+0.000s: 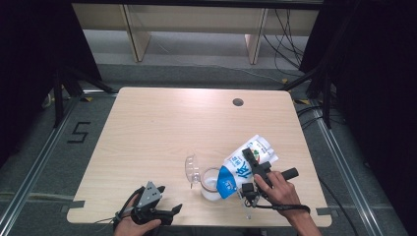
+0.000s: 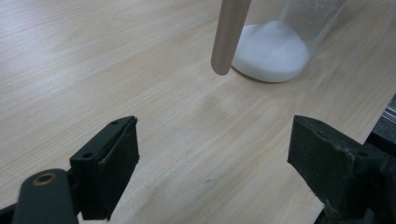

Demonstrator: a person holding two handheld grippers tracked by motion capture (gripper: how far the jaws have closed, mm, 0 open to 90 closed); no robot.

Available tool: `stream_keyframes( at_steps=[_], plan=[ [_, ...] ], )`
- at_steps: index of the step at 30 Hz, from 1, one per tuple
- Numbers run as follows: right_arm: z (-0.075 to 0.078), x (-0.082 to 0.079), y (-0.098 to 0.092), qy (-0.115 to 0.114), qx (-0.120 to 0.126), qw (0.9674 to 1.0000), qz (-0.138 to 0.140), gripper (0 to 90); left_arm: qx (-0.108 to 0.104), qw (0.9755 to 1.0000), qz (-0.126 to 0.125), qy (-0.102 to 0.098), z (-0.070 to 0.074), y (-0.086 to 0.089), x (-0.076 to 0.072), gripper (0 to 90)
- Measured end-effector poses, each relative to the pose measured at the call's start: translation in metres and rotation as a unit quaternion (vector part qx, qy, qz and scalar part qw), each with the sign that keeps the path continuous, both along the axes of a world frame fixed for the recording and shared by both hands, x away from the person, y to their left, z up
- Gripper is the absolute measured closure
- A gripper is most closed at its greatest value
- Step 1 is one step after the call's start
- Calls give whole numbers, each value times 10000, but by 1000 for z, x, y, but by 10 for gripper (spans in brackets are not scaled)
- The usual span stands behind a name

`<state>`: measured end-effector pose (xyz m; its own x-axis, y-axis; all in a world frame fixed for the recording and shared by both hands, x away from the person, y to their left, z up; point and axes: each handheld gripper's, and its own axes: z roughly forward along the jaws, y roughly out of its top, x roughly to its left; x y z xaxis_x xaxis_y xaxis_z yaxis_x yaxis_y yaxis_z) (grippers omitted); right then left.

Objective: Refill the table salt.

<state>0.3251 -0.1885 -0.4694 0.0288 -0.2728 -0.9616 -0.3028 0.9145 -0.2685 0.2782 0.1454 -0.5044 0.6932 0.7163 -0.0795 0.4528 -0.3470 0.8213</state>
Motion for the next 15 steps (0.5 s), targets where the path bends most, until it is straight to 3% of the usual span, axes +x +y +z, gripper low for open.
stream_keyframes(
  at_steps=[11, 13, 15],
  plan=[
    [2, -1, 1, -56, -115, 9999, -1, 648, -1, 10000, 8, -3, 0, 0, 0, 158],
    [1, -1, 1, -29, -14, 10000, -51, 650, -1, 10000, 8, -5, 0, 0, 0, 158],
    [2, 0, 2, -58, -117, 9999, -6, 652, -5, 10000, 6, -1, 0, 0, 0, 158]
  ],
)
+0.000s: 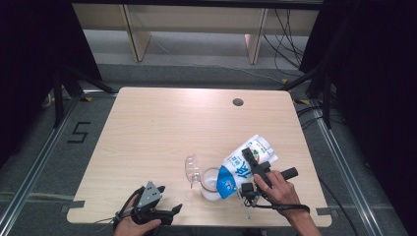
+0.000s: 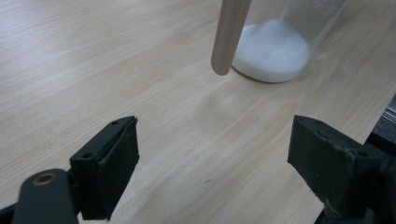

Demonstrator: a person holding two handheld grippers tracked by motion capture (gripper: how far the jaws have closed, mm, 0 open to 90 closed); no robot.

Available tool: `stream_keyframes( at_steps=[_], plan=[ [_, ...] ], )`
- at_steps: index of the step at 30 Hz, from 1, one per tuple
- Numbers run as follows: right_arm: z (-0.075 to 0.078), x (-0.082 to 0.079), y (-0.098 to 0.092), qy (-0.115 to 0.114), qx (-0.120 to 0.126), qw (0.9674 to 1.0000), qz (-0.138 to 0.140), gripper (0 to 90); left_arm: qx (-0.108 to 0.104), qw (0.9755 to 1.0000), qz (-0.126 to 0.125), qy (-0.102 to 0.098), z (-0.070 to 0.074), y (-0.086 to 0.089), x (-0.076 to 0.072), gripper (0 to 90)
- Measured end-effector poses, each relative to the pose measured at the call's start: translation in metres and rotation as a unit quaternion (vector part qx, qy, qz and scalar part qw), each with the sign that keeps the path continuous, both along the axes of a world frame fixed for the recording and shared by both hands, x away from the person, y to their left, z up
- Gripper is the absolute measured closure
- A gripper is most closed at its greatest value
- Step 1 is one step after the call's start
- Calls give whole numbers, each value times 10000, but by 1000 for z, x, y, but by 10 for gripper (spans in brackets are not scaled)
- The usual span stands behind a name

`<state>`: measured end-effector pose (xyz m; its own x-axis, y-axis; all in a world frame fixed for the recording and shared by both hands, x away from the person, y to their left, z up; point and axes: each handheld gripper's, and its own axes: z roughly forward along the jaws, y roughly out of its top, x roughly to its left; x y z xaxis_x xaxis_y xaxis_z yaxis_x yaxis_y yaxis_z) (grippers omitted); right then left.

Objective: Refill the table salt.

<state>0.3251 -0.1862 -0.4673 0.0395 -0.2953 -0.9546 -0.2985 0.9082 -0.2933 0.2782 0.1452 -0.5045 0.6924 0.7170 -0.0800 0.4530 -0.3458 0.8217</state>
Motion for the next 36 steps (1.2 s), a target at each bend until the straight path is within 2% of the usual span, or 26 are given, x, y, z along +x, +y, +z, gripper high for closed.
stream_keyframes(
  at_steps=[2, 5, 6, 9, 12, 13, 14, 21, 24, 27, 31, 36],
  plan=[
    [-2, 1, 0, 54, 76, 10000, 0, 657, 7, 10000, 23, -2, 0, 0, 0, 158],
    [-2, 0, 0, 50, 74, 10000, 2, 663, 2, 10000, 24, -2, 0, 0, 0, 158],
    [-1, 0, 0, 11, 1, 10000, -3, 664, 5, 10000, 24, -2, 0, 0, 0, 158],
    [-2, 0, 0, 50, 74, 10000, -1, 666, 12, 10000, 22, -7, 0, 0, 0, 158],
    [0, 0, 0, 10, 14, 10000, 7, 670, -3, 10000, 10, 0, 0, 0, 0, 158],
    [-1, 0, 0, 52, 88, 9999, -3, 670, 14, 10000, 25, -5, 0, 0, 0, 158],
    [0, 0, 0, 7, 22, 10000, 9, 671, 14, 10000, 24, -4, 0, 0, 0, 158],
    [2, 1, 1, -2, 32, 10000, 53, 677, 12, 10000, 24, -4, 0, 0, 0, 158],
    [-1, 0, 0, 55, 136, 9999, -21, 678, -11, 10000, 36, -3, 0, -1, -1, 158],
    [2, 1, 1, -13, 23, 10000, 58, 680, 24, 10000, -9, -1, 0, 0, 0, 158],
    [1, 0, 0, 34, 70, 10000, -29, 681, 14, 10000, 24, -4, 0, 0, 0, 158],
    [1, 0, 0, -2, 81, 10000, -11, 683, -1, 10000, 2, -2, 0, 0, 0, 158]
  ],
)
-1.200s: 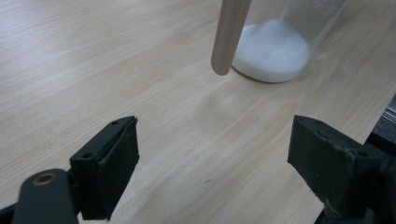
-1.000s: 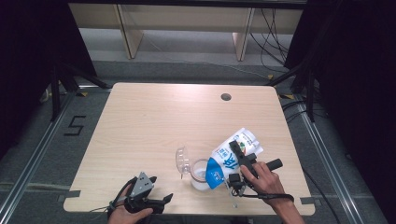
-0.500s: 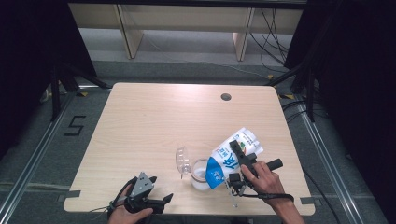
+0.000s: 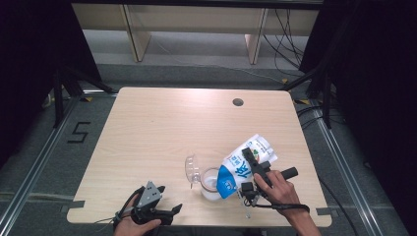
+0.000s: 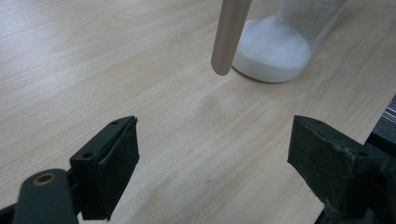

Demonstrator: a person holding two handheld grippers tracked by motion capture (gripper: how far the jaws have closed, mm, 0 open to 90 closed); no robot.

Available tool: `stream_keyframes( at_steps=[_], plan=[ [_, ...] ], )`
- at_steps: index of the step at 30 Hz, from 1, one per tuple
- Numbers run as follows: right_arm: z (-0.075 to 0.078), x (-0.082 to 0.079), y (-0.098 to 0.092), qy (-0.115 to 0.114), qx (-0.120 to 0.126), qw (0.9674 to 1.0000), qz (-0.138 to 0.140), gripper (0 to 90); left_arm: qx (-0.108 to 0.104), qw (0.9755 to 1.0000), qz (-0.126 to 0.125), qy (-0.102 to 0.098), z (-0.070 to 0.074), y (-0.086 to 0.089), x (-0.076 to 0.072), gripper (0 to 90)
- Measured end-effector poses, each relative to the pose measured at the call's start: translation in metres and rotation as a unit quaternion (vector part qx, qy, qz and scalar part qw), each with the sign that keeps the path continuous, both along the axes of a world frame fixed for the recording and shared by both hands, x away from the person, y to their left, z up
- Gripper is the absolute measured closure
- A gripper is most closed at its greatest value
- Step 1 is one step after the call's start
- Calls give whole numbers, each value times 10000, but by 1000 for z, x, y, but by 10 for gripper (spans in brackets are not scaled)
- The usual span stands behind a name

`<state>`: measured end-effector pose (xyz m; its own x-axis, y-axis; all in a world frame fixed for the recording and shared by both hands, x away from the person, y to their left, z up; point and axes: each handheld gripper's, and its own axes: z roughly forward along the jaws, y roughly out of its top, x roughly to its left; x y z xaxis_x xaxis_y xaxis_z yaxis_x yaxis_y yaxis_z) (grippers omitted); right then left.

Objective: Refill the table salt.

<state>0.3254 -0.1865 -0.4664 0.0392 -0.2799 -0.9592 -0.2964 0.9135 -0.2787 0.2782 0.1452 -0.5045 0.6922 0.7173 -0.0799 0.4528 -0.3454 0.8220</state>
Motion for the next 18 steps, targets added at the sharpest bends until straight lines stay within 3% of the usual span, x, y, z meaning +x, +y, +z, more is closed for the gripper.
stream_keyframes(
  at_steps=[18],
  plan=[
    [0, -1, 0, 9, 8, 10000, -19, 690, 4, 10000, -1, 4, 0, 0, 0, 158]
  ],
)
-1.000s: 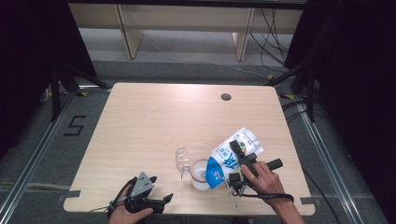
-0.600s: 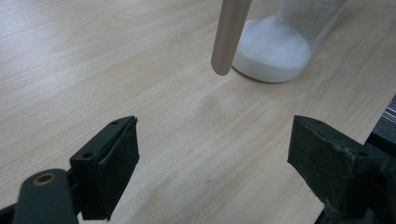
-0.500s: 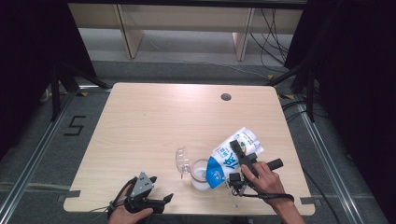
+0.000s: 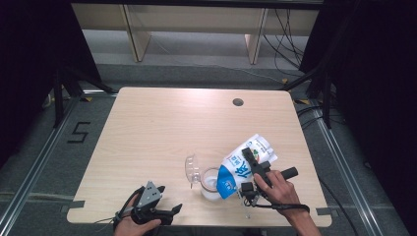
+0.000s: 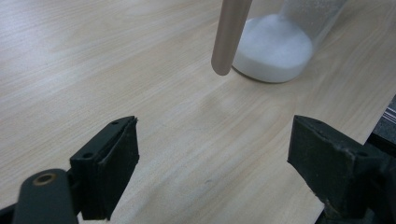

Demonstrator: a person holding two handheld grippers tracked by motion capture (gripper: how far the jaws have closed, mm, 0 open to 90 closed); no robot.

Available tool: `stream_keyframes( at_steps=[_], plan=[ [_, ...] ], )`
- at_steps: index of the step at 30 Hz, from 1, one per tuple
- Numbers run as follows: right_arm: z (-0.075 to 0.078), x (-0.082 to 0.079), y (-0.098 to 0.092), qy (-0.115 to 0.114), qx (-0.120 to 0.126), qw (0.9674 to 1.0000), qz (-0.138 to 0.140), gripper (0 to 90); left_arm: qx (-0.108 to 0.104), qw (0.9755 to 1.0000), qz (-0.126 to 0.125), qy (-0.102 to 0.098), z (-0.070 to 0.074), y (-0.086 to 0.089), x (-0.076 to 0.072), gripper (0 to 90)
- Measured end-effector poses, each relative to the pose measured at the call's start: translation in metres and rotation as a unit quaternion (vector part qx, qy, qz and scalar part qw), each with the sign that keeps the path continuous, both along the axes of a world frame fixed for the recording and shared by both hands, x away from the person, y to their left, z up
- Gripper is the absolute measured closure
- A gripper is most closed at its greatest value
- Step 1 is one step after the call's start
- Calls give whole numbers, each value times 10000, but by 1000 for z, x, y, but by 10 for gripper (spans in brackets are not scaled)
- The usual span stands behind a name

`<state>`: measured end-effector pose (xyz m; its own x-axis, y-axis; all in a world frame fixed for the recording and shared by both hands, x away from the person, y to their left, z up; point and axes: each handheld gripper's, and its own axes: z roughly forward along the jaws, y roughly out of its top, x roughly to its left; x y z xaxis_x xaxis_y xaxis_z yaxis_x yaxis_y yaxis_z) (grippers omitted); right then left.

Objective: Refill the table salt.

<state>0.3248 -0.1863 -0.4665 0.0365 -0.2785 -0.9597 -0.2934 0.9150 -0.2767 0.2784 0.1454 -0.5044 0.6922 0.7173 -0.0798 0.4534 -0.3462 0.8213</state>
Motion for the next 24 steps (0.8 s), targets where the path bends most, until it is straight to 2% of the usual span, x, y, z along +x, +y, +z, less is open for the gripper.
stream_keyframes(
  at_steps=[17, 20, 21, 24],
  plan=[
    [-1, 1, 0, -1, -25, 10000, 30, 696, -1, 10000, -8, 8, 0, 0, 0, 158],
    [0, 1, 1, -38, -113, 9999, 74, 699, 29, 10000, -3, -4, 0, 0, 0, 158],
    [2, 1, 2, -116, -229, 9996, 117, 699, 41, 10000, 11, -6, 0, 0, 0, 158],
    [2, 1, 2, -145, -255, 9994, 156, 701, 23, 10000, -16, 1, 0, 0, 0, 158]
  ],
)
